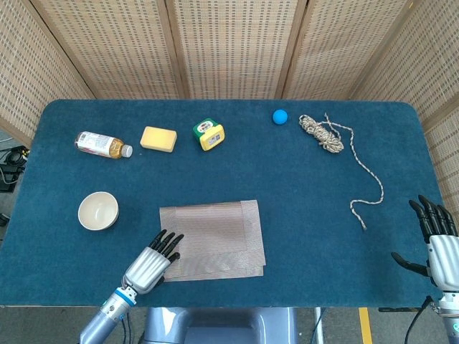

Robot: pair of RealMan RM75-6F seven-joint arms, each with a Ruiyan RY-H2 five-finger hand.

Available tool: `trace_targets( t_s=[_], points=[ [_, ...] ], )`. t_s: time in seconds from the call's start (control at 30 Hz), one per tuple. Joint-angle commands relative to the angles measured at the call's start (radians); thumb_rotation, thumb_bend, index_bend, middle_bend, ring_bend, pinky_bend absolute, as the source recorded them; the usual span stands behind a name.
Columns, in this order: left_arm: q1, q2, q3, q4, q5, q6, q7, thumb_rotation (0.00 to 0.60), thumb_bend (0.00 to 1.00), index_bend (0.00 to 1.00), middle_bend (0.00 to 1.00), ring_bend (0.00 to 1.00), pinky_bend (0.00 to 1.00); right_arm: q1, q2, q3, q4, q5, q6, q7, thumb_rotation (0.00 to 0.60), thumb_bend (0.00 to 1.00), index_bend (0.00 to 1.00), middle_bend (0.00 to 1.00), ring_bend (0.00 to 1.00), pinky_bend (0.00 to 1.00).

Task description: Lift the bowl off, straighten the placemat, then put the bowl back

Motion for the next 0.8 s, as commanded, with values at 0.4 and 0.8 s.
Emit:
trace_targets(
  t_s=[0.4, 0.8],
  points=[
    [-0.013, -0.020, -0.008, 0.027, -0.017, -0.014, 0.001, 0.600, 0.29, 0.35, 0.00, 0.00, 0.00, 0.000, 0.003, 0.000, -0.001, 0.000, -0.001, 0.008, 0.600, 0.10, 0.02, 0.00, 0.00, 0.00],
    [-0.020, -0.023, -0.017, 0.029, -0.014, -0.002, -0.005, 0.600, 0.35, 0.35, 0.00, 0.00, 0.00, 0.000, 0.004, 0.000, -0.002, -0.001, -0.002, 0.010, 0.600, 0.10, 0.02, 0.00, 0.00, 0.00]
  ],
)
